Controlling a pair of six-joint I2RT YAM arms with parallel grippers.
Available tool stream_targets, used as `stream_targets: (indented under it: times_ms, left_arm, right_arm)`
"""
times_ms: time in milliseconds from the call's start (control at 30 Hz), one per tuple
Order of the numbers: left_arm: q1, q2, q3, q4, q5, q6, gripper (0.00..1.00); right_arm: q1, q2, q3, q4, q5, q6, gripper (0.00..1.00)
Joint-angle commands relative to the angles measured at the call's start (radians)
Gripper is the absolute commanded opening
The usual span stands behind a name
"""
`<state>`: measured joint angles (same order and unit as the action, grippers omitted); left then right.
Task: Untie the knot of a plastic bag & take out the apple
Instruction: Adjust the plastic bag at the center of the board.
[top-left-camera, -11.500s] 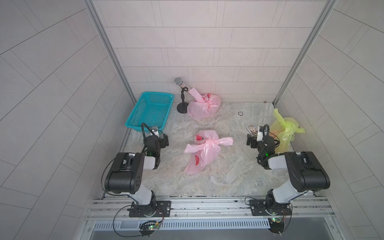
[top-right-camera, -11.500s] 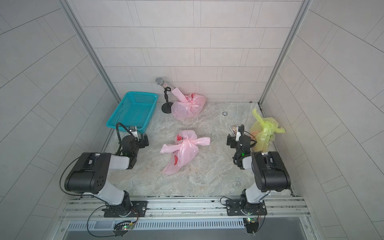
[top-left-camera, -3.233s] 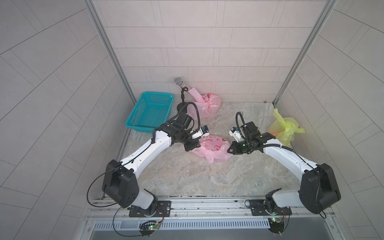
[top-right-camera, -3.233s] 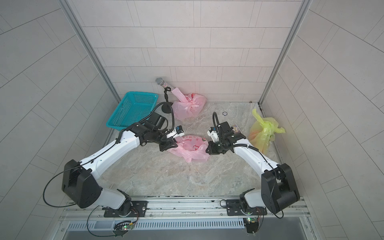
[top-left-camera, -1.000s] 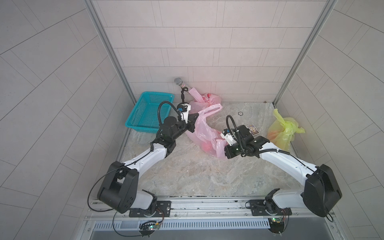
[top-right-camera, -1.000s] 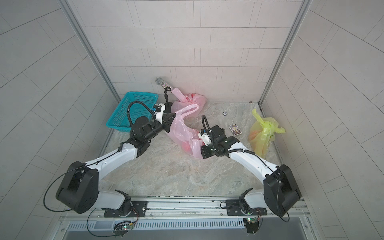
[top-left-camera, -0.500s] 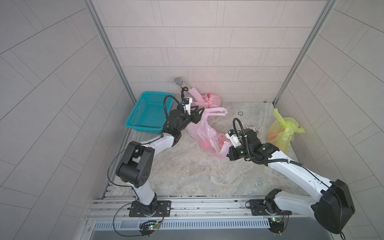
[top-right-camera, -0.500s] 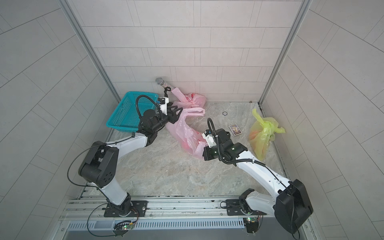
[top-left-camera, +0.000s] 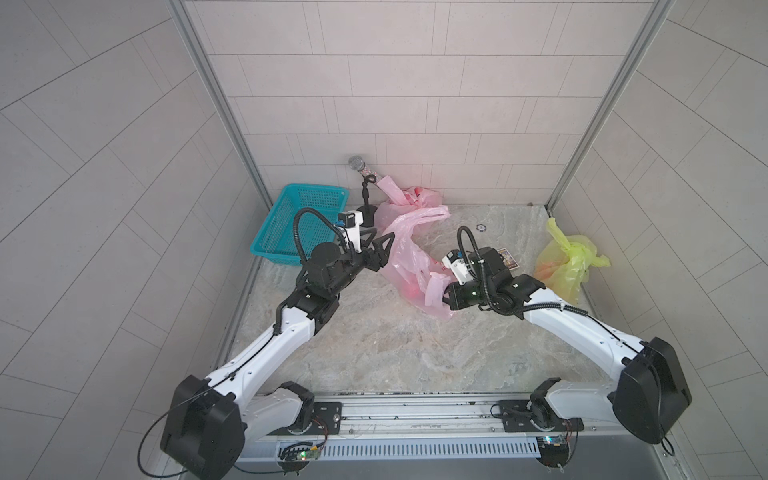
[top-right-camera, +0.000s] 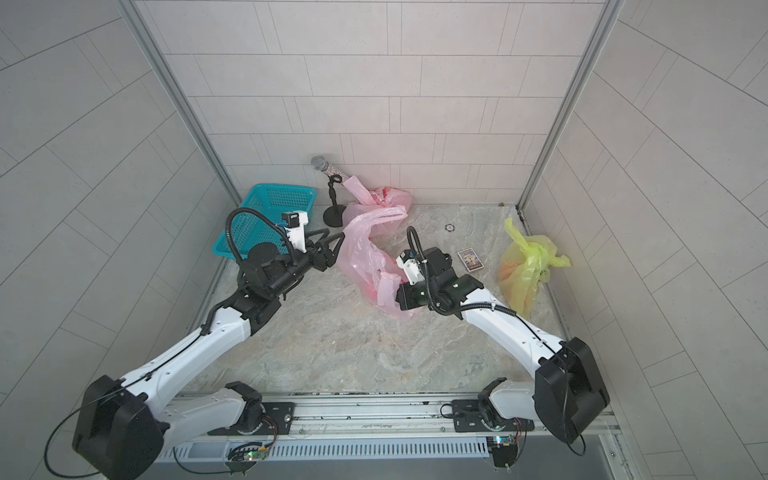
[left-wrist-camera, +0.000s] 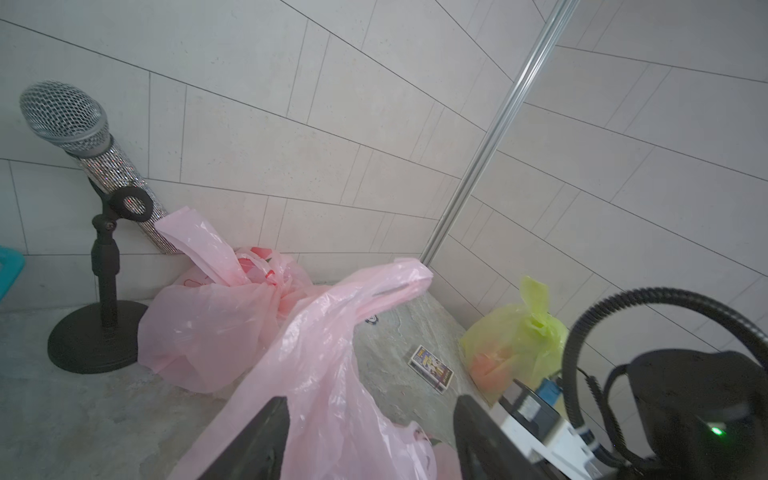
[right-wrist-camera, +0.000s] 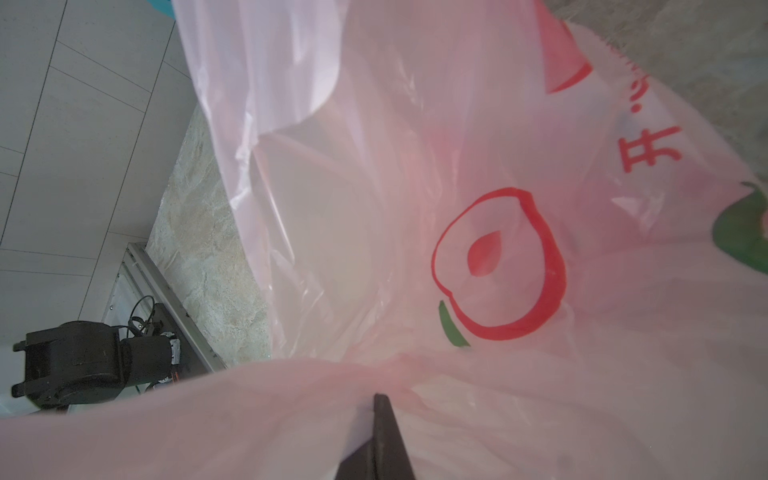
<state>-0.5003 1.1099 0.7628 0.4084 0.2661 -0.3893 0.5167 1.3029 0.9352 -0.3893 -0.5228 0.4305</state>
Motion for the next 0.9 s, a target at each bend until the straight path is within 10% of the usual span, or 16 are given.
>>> stream_targets:
  times_ms: [0, 533, 733, 867]
  left_arm:
    - [-0.091, 0.014, -0.071, -0.106, -0.074, -0.06, 0.68]
    - [-0.177, 0.25, -0.115, 0.256, -0.138, -0.241, 0.76]
    - [-0.179, 0.309, -0.136, 0.286, -0.075, -0.284, 0.42]
    - [-0.178, 0.332, -0.148, 0.296, -0.064, -0.311, 0.45]
  right_arm:
    - [0.004, -0.006, 0.019, 0.014, -0.011, -0.005, 0.0]
    - [0.016, -0.102, -0.082, -0.014, -0.024, -0.03, 0.0]
    - [0.016, -0.111, -0.079, -0.014, -0.007, -0.03, 0.0]
    - [0.016, -0.119, -0.072, -0.014, 0.0, -0.025, 0.0]
